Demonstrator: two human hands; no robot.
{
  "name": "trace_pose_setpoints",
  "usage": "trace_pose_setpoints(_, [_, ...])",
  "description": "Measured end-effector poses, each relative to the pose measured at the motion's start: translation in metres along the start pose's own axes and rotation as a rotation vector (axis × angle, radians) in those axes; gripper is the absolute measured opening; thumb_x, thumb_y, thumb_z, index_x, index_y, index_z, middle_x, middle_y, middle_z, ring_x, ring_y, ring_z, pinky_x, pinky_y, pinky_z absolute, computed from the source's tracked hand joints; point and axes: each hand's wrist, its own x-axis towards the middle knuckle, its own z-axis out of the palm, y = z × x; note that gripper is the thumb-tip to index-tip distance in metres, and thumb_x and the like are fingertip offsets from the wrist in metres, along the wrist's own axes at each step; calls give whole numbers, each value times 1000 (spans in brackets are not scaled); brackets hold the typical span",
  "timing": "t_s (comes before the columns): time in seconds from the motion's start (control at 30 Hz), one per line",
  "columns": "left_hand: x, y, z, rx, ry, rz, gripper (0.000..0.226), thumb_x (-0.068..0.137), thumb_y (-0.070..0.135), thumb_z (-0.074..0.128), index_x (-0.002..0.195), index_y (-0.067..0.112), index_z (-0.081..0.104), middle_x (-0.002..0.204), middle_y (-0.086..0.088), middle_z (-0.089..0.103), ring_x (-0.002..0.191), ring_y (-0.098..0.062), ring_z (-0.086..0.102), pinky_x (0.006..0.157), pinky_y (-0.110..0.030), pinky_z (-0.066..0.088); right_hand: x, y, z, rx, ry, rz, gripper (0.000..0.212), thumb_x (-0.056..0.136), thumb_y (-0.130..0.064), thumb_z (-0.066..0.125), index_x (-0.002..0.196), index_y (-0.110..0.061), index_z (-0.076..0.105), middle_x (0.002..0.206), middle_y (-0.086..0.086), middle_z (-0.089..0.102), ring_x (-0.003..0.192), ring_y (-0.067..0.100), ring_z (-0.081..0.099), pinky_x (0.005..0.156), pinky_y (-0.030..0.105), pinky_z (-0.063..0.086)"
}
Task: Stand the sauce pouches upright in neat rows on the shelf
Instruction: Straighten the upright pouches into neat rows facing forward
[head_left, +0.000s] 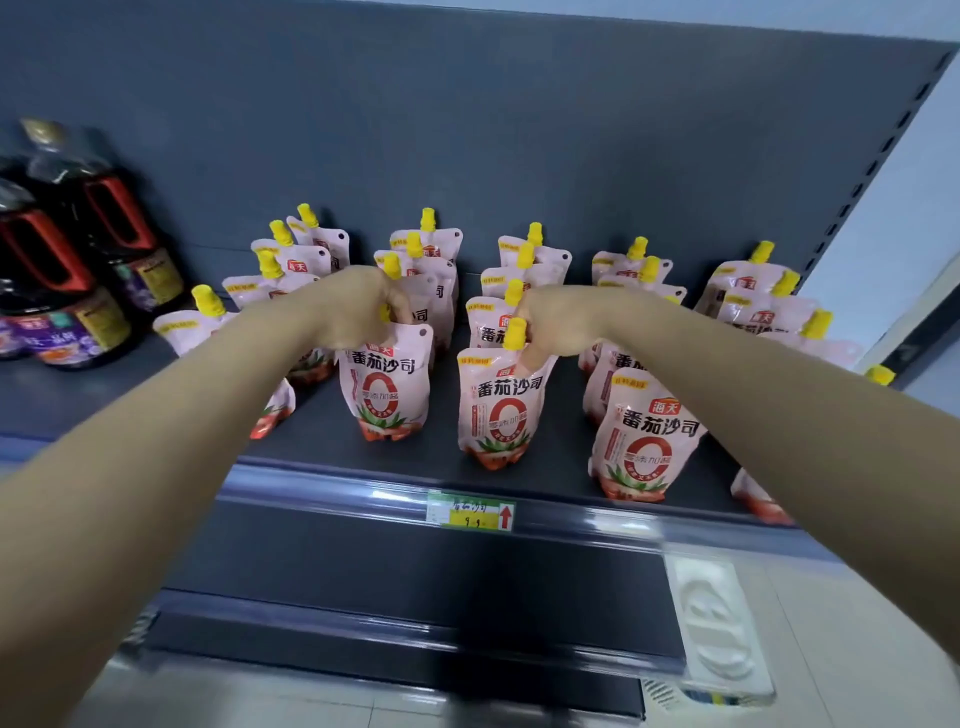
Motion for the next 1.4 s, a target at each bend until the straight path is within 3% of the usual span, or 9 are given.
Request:
trace_pose_setpoints(0.37, [-9, 9, -10, 30, -116, 11, 15, 78, 1, 67, 84, 14, 73, 83, 5, 65, 85, -16, 60, 78, -27, 46, -10, -6, -3, -6, -59, 63, 47, 82, -35, 70, 106, 4, 64, 86, 11, 61, 75, 20, 53, 58, 24, 39])
trace_pose_setpoints(0.5, [-16, 10, -14, 28, -156, -10, 13, 78, 4, 69, 82, 16, 71, 79, 5, 64, 80, -15, 58, 70, -23, 45, -13, -9, -3, -1, -83, 65, 50, 81, -37, 70, 113, 1, 64, 112, 19, 68, 91, 28, 63, 70, 27, 47])
trace_pose_setpoints(0.6, [-19, 10, -15, 36, -178, -14, 15, 78, 5, 70, 77, 20, 68, 82, 4, 65, 82, -15, 59, 71, -23, 44, -16, -11, -3, -1, -87, 72, 47, 80, -38, 71, 112, -4, 64, 113, 14, 68, 103, 28, 63, 85, 34, 49])
trace_pose_setpoints(0.77, [-21, 14, -18, 66, -214, -31, 14, 79, 9, 69, 90, 17, 71, 95, 1, 69, 89, -18, 62, 72, -26, 50, -23, -15, -9, -8, -126, 66, 38, 84, -28, 69, 114, -5, 64, 105, 8, 68, 95, 23, 63, 80, 29, 48])
trace_pose_setpoints(0.9, [-21, 23, -26, -60, -200, -12, 21, 79, 19, 72, 98, 22, 67, 92, 6, 68, 83, -8, 61, 62, -17, 43, -36, -8, -37, 20, -187, 69, 37, 87, -11, 62, 124, -15, 62, 122, 0, 64, 110, 17, 61, 87, 25, 52])
trace_pose_setpoints(1.07, [-10, 52, -27, -188, -136, 107, 31, 77, 21, 73, 106, 25, 63, 94, 10, 67, 88, -8, 62, 71, -18, 45, -34, 17, -60, -19, 137, 188, 27, 87, -12, 60, 112, -5, 68, 117, 17, 67, 107, 32, 64, 94, 40, 50])
trace_pose_setpoints(1.13, [-5, 62, -19, -163, -211, 134, 37, 75, 25, 75, 110, 25, 62, 99, 9, 64, 91, -9, 61, 75, -18, 45, -26, 22, -57, -60, 130, 185, 29, 90, -16, 58, 114, -1, 66, 122, 18, 64, 114, 34, 59, 103, 43, 44])
trace_pose_setpoints(1.27, [7, 72, 5, -92, -309, 174, 29, 78, 23, 72, 106, 14, 68, 102, -2, 68, 96, -17, 61, 91, -35, 48, -10, 24, -45, -25, 83, 88, 37, 91, -19, 60, 126, -9, 60, 128, 7, 62, 120, 25, 54, 101, 32, 38])
trace_pose_setpoints(1.4, [16, 75, 17, -91, -287, 195, 14, 80, 14, 69, 80, 1, 69, 75, -8, 60, 73, -17, 52, 86, -42, 47, 9, 23, -36, -64, 35, 25, 35, 90, -21, 59, 118, 2, 63, 107, 20, 61, 101, 31, 56, 83, 34, 45])
